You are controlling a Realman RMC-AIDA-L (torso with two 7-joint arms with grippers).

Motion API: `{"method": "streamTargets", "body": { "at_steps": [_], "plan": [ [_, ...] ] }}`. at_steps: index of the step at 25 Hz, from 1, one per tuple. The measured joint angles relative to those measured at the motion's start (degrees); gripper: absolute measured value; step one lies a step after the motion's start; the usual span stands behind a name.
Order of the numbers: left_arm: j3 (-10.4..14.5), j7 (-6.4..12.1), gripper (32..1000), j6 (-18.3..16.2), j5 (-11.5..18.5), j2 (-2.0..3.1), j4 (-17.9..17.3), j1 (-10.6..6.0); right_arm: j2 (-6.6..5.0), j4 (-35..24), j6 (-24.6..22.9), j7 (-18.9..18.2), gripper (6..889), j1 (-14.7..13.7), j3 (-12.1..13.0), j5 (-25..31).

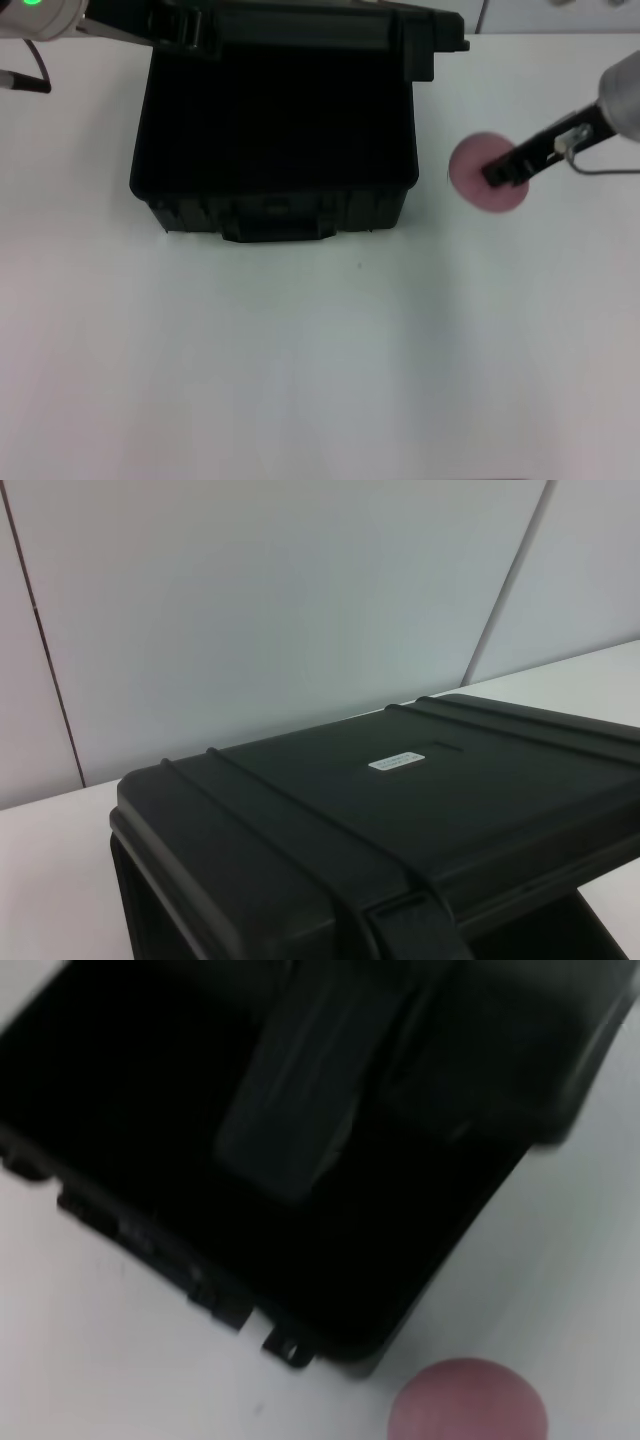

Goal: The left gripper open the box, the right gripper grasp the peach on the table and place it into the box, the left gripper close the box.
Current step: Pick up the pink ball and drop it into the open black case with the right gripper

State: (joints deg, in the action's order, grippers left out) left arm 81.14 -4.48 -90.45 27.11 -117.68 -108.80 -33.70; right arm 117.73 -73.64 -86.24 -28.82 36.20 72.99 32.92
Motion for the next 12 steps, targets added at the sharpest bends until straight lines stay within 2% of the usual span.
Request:
{"method": "streamTargets", "body": {
  "at_steps": [4, 11, 12],
  "plan": [
    [0.0, 0.0, 379, 0.0, 0.0, 0.0, -0.1, 0.01, 0.12, -0.8, 2.3, -3.6, 54, -1.2, -3.0, 3.7],
    [-0.1, 0.0, 380, 0.0, 0.0, 0.0, -0.7, 0.02, 0.17, 3.4, 8.4, -9.7, 60, -1.4, -2.8, 9.9],
    [-0.1, 0.0, 381, 0.0, 0.0, 0.0, -0.7, 0.03, 0.17, 3.4, 8.4, -9.7, 61, -1.4, -2.8, 9.9]
  ]
}}
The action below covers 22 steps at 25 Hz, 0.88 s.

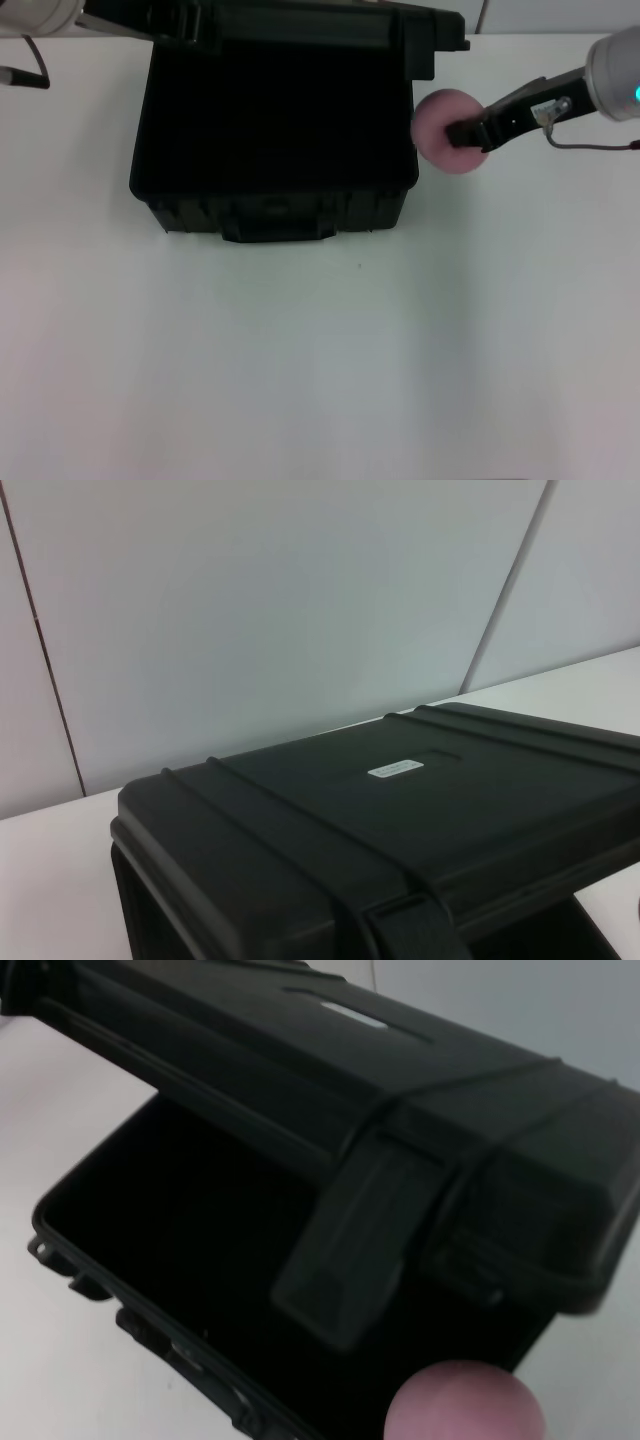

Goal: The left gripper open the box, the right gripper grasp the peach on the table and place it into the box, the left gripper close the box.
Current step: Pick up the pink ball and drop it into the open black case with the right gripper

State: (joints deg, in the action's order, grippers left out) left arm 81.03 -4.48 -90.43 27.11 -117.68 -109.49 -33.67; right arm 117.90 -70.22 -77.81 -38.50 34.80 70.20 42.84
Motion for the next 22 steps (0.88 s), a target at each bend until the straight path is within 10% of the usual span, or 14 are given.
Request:
{"method": "streamTargets", "body": {
  "at_steps": [22],
  "plan": [
    [0.3, -0.09, 385, 0.1, 0.0, -0.03, -0.3, -0.21, 0.13, 15.9, 15.6, -16.7, 83, 1.4, 2.0, 14.9]
  ]
}}
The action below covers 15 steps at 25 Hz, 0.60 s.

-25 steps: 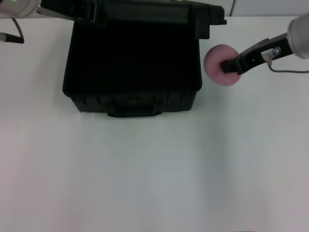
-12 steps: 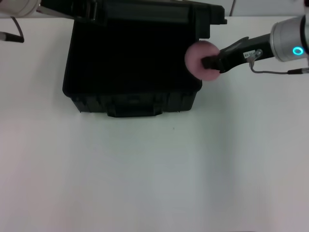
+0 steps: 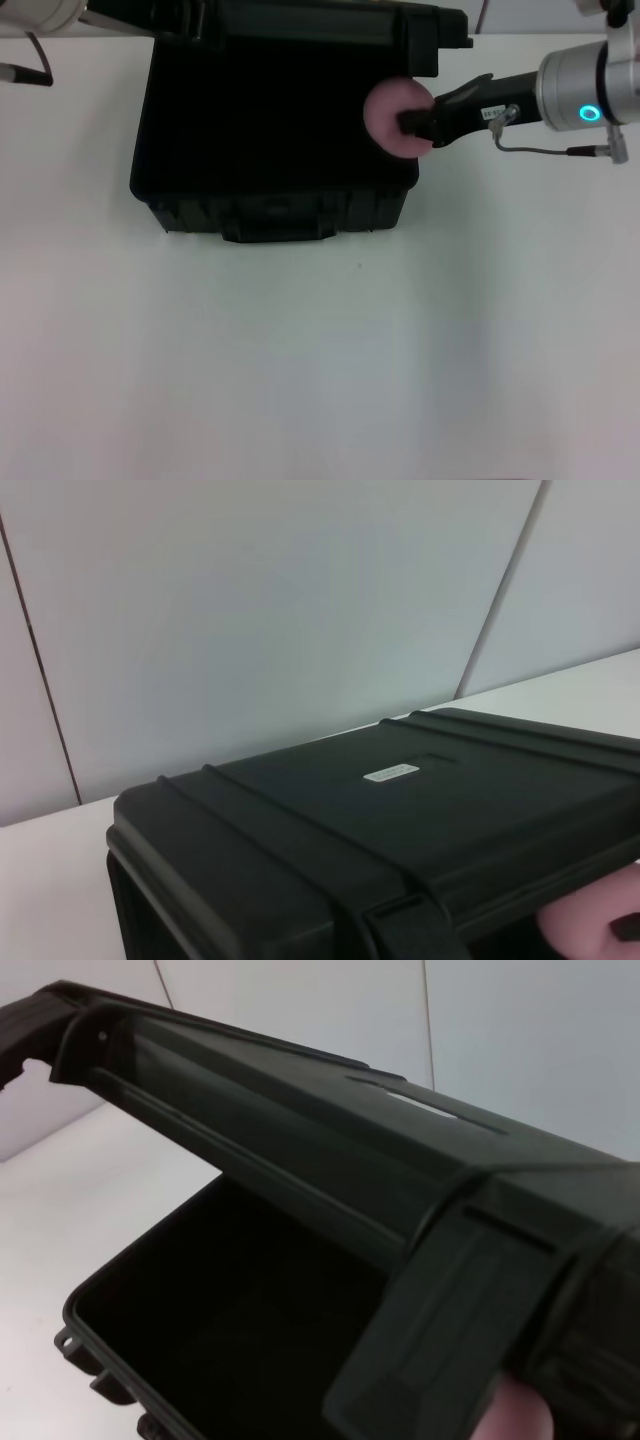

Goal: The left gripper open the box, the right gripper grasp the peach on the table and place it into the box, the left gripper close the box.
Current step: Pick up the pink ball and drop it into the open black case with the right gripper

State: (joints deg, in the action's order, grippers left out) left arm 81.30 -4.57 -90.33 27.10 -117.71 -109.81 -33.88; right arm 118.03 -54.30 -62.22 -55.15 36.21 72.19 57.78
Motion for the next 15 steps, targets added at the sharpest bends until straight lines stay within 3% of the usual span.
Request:
{"method": "streamTargets", "body": {
  "at_steps": [7, 15],
  "plan": [
    [0.0, 0.0, 386, 0.0, 0.0, -0.04, -0.4, 0.02, 0.0, 5.0, 4.2, -4.6, 90, 1.3, 1.0, 4.0],
    [0.0, -0.07, 388, 0.1, 0.0, -0.06, -0.5, 0.02, 0.23, 7.6, 7.4, -7.4, 98, 1.9, 2.2, 6.0]
  ]
}}
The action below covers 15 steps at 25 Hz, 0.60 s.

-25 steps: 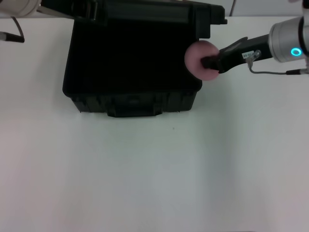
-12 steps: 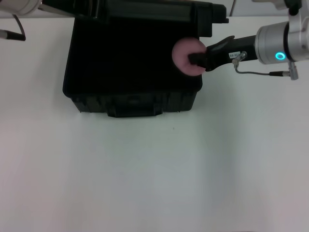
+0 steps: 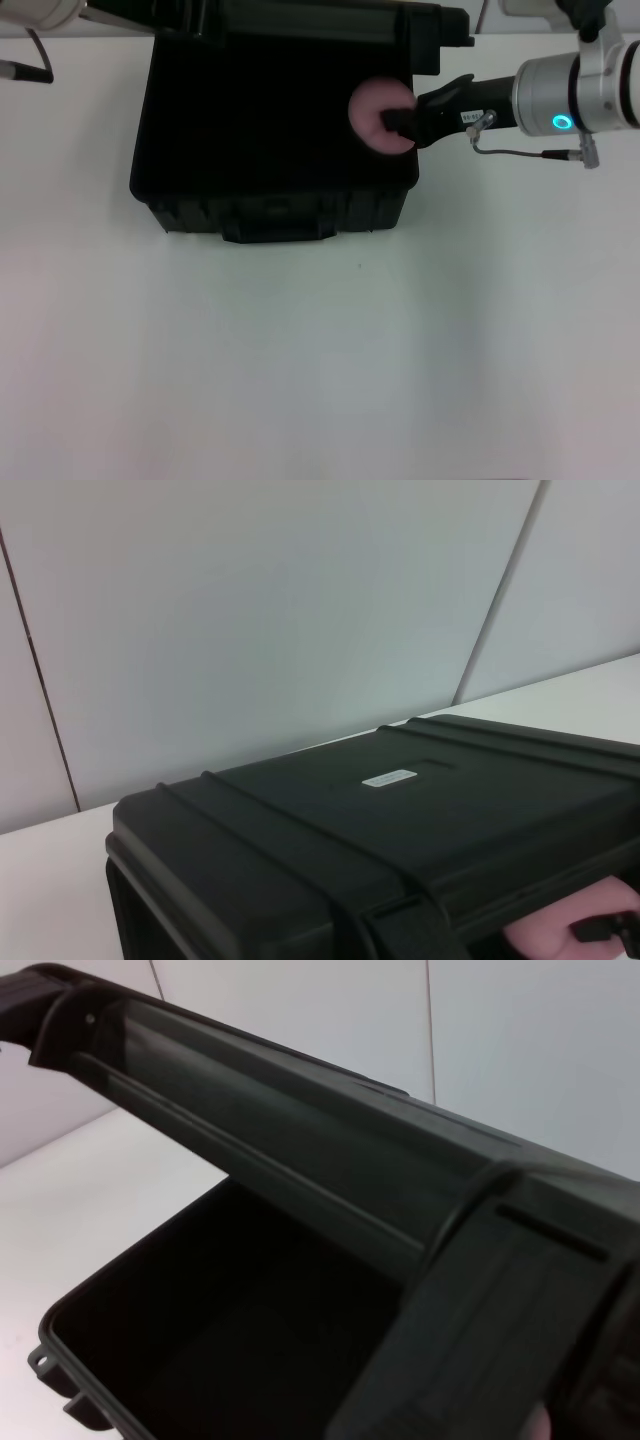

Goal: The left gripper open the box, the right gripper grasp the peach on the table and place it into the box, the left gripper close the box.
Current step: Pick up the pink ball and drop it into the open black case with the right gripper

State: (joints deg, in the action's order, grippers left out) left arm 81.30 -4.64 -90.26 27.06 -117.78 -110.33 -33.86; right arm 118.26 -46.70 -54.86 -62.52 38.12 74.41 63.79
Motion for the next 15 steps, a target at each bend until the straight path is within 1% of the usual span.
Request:
{"method": "streamTargets", "body": {
  "at_steps": [9, 15],
  "plan": [
    [0.0, 0.03, 390, 0.0, 0.0, 0.0, 0.0, -0.01, 0.04, 0.6, 1.1, -0.4, 106, 0.1, 1.2, 0.8],
    [0.0, 0.13, 391, 0.0, 0.0, 0.0, 0.0, -0.01, 0.04, 0.8, 1.1, -0.4, 112, 0.1, 1.4, 1.3]
  ]
}}
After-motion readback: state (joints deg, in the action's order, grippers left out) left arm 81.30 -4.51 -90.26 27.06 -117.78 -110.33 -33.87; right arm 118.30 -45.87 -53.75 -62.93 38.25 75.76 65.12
